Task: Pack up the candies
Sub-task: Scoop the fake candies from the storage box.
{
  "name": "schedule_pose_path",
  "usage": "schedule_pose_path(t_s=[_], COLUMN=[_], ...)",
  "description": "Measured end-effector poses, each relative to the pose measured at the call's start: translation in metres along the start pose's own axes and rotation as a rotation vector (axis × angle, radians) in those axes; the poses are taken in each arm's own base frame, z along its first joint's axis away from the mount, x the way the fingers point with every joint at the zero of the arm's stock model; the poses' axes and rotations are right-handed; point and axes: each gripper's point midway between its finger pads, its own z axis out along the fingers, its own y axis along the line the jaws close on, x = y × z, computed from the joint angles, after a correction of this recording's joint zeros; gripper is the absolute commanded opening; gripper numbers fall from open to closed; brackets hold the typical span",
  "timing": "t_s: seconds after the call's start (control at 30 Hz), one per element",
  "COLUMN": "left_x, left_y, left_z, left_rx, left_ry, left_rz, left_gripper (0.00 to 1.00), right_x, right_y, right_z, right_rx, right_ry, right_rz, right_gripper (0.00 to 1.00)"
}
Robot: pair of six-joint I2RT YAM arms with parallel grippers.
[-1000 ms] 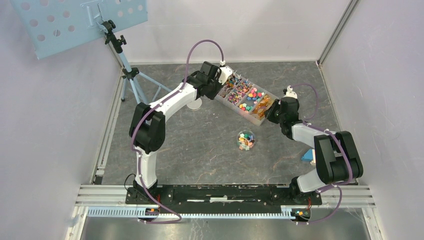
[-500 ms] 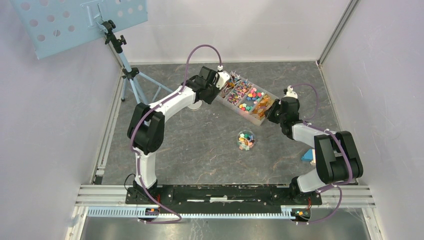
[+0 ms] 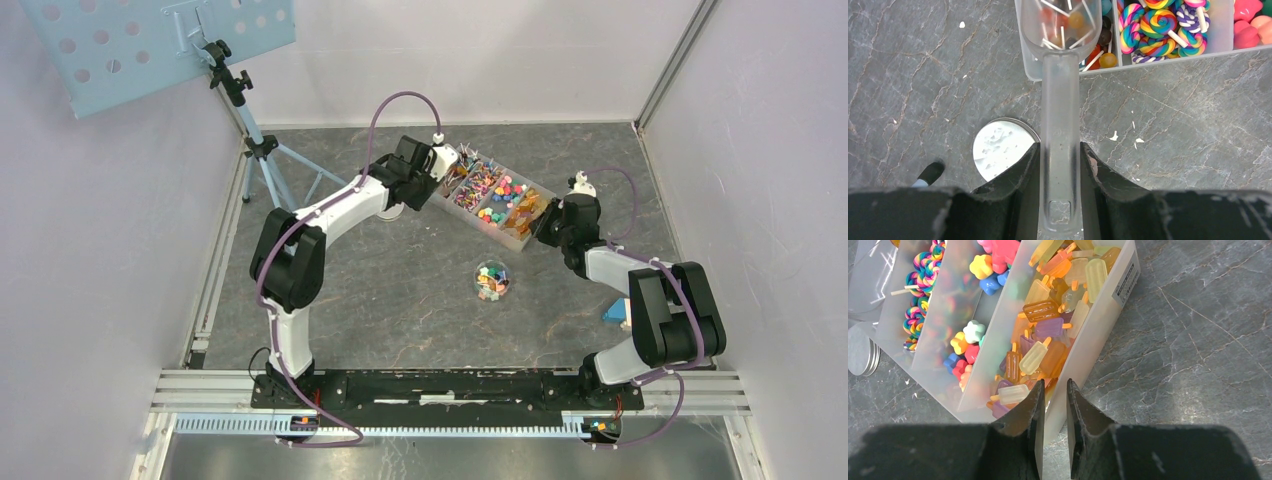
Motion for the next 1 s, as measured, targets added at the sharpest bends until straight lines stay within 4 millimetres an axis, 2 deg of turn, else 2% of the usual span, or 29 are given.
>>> schedule_pose_path(t_s=[0.57,1.0], left_x=[0.01,0.017], left_y=[-0.003,-0.005], left_z=[-0.007,-0.003], left_rx=[-0.014,-0.035], left_ry=[-0.042,-0.103], left_rz=[-0.002,-0.006], left_gripper=[0.02,0.02], right_x=[-0.001,-0.003], right_y=[-0.001,-0.002], right_z=[0.001,0.001], right_rx=[0.001,0.003], right_ry=[-0.016,-0.03], right_rz=[0.046,0.066], right_gripper=[0.09,0.09])
